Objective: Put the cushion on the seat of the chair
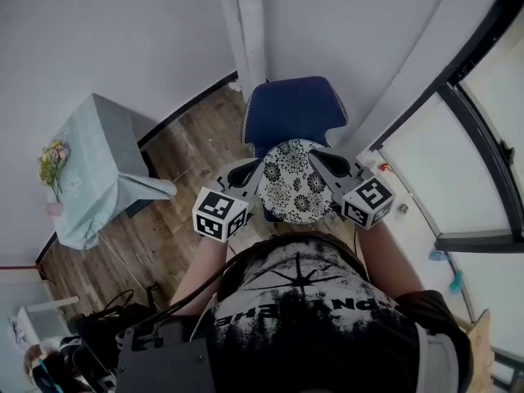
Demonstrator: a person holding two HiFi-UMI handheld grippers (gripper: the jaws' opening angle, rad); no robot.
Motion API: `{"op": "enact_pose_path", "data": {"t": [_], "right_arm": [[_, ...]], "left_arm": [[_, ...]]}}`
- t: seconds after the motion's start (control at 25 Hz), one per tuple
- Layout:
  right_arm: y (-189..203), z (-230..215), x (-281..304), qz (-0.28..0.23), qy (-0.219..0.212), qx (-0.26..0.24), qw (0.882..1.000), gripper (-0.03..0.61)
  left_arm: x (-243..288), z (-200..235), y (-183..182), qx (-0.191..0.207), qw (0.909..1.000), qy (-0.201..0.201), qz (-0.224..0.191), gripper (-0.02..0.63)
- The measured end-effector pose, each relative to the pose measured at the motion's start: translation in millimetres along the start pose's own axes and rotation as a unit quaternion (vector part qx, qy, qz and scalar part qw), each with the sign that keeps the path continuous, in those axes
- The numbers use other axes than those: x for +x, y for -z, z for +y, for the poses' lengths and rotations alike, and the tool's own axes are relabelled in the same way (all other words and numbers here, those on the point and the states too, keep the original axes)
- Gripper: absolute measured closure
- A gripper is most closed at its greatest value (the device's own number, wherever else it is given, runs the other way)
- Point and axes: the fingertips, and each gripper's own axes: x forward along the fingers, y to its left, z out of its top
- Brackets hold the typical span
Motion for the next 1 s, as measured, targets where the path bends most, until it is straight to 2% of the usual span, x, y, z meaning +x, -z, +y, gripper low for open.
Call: {"op": "enact_pose_path", "data": {"t": [0.28, 0.6, 1.0], "right_arm": [[2, 11, 3, 0.013, -0.011, -0.012, 1.0, 0.561], [4, 16, 10, 0.018, -0.014, -0.028, 0.999, 0.561], [10, 25, 17, 0.018, -0.022, -0.019, 0.999, 0.561]], "left_arm": [[-9, 8, 2, -0.02, 0.9997, -0.015, 0.001, 0.598], [-8, 7, 6, 0.01, 0.9997, -0.017, 0.013, 0.598], [-13, 13, 6, 0.011, 0.9995, -0.024, 0.017, 0.598]]}}
